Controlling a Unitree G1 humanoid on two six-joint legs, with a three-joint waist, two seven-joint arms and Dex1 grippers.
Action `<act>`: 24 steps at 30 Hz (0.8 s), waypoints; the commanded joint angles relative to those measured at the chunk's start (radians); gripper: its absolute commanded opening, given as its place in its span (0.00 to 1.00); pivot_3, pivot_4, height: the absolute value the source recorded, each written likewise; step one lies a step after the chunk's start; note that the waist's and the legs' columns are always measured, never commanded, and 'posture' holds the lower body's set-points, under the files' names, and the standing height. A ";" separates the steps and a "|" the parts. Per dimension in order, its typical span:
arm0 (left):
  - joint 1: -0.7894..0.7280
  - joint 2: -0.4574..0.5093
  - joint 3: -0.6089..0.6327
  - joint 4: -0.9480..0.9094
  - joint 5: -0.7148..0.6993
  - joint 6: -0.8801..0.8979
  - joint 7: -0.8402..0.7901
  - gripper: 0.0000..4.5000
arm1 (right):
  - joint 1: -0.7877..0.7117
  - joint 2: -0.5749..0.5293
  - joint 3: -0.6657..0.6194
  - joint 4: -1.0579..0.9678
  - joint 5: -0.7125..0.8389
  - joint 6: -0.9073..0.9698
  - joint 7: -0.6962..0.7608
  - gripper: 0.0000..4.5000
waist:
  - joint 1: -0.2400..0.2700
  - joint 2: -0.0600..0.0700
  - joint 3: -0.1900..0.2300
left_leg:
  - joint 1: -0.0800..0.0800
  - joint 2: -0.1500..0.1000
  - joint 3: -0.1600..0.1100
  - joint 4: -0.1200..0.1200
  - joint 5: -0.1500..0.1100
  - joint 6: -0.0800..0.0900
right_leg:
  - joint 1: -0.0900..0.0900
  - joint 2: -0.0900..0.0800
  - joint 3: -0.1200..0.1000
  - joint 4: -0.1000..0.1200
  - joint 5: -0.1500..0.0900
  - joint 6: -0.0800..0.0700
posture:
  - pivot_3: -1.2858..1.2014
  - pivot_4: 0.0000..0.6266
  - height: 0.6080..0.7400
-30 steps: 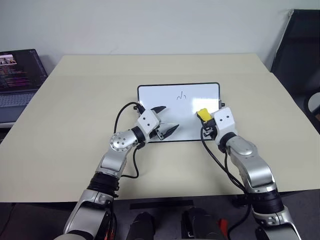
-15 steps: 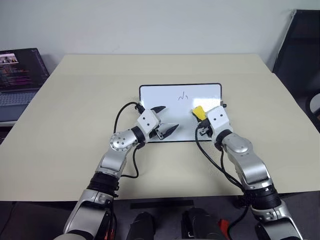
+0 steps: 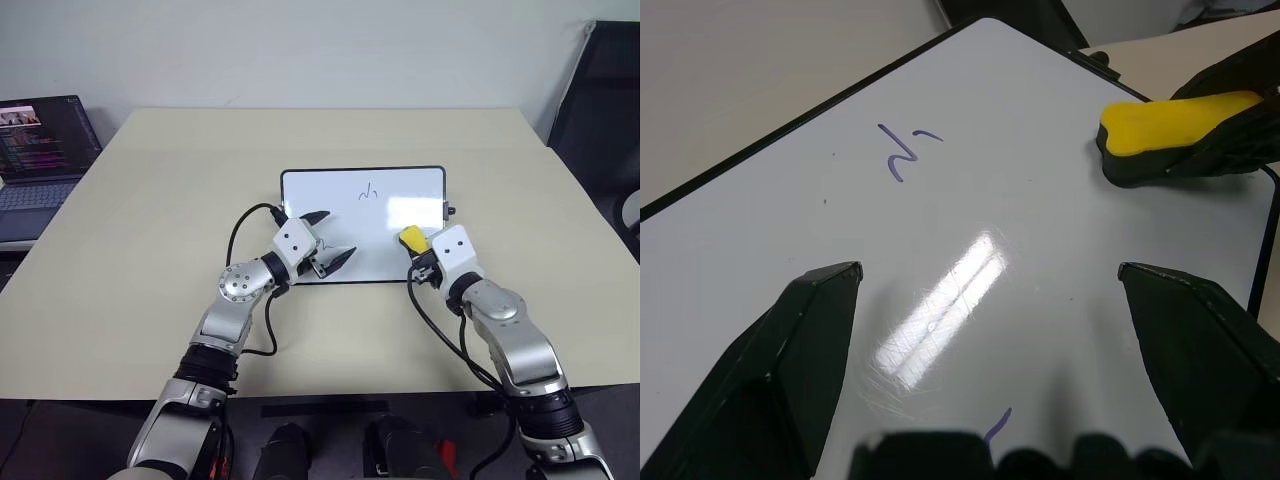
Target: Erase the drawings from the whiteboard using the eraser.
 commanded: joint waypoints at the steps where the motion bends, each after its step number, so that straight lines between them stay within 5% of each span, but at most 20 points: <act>1: -0.023 -0.008 0.014 -0.022 -0.019 -0.025 -0.009 1.00 | -0.014 0.013 -0.062 -0.042 0.047 -0.005 0.004 0.27 | 0.000 0.000 0.000 | 0.000 0.000 0.000 0.000 0.000 0.000 | 0.000 0.000 0.000 0.000 0.000 0.000 | 0.52 0.24 1.00; 12: -0.006 -0.024 0.017 -0.050 -0.059 -0.027 -0.045 1.00 | 0.104 -0.050 -0.136 -0.215 0.119 0.043 0.032 0.27 | 0.000 0.000 0.000 | -0.003 0.000 -0.001 -0.002 0.000 0.000 | -0.002 0.000 -0.001 -0.002 0.000 0.000 | 0.52 0.24 1.00; 24: -0.065 0.001 0.060 0.018 0.025 -0.097 0.079 1.00 | -0.037 -0.012 -0.091 -0.079 0.095 -0.041 -0.001 0.27 | -0.001 0.000 0.000 | -0.002 0.000 0.000 -0.002 0.000 0.000 | -0.002 0.001 0.000 -0.002 0.000 0.000 | 0.52 0.24 1.00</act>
